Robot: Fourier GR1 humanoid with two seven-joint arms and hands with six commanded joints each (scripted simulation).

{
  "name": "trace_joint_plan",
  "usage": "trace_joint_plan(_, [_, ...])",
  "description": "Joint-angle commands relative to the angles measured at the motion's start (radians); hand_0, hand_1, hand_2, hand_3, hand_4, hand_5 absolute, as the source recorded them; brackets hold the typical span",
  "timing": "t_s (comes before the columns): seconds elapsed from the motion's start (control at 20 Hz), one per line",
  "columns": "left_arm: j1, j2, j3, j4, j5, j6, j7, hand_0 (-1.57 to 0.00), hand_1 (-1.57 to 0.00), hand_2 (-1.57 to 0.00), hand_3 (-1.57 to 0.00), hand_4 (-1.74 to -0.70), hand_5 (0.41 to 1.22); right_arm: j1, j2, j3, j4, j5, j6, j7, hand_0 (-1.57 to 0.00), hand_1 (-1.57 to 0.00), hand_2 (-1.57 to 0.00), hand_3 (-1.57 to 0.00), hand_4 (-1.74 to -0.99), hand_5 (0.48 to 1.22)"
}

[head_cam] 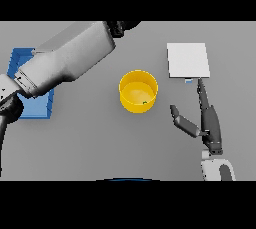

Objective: Pick up the red beaker and tilt it to pour out 1 green nut into yellow bowl. Pick up the yellow bowl and place it on the metallic measuring scale.

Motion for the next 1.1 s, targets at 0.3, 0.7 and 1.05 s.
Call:
trace_joint_plan(0.3, [-0.07, 0.092, 0.274, 0.224, 0.269, 0.04, 0.117, -1.57, -1.57, -1.55, -1.38, -1.73, 1.221, -0.014, -0.006, -0.023, 0.011, -0.069, 0.037, -0.008, 0.0, 0.0, 0.0, 0.0, -1.199, 0.594])
trace_joint_plan(0.7, [0.149, 0.288, 0.597, 0.241, 0.706, 0.226, 0.23, -1.57, -1.57, -1.57, -1.43, -1.74, 1.221, -0.026, -0.03, -0.025, 0.029, -0.073, 0.056, -0.045, 0.0, 0.0, 0.0, 0.0, -1.226, 0.587])
trace_joint_plan(1.05, [0.533, 0.428, 0.701, -0.101, 0.968, 0.496, 0.507, -1.57, -1.57, -1.57, -1.46, -1.74, 1.221, -0.028, -0.057, -0.02, 0.031, -0.051, 0.063, -0.036, 0.0, 0.0, 0.0, 0.0, -1.21, 0.631])
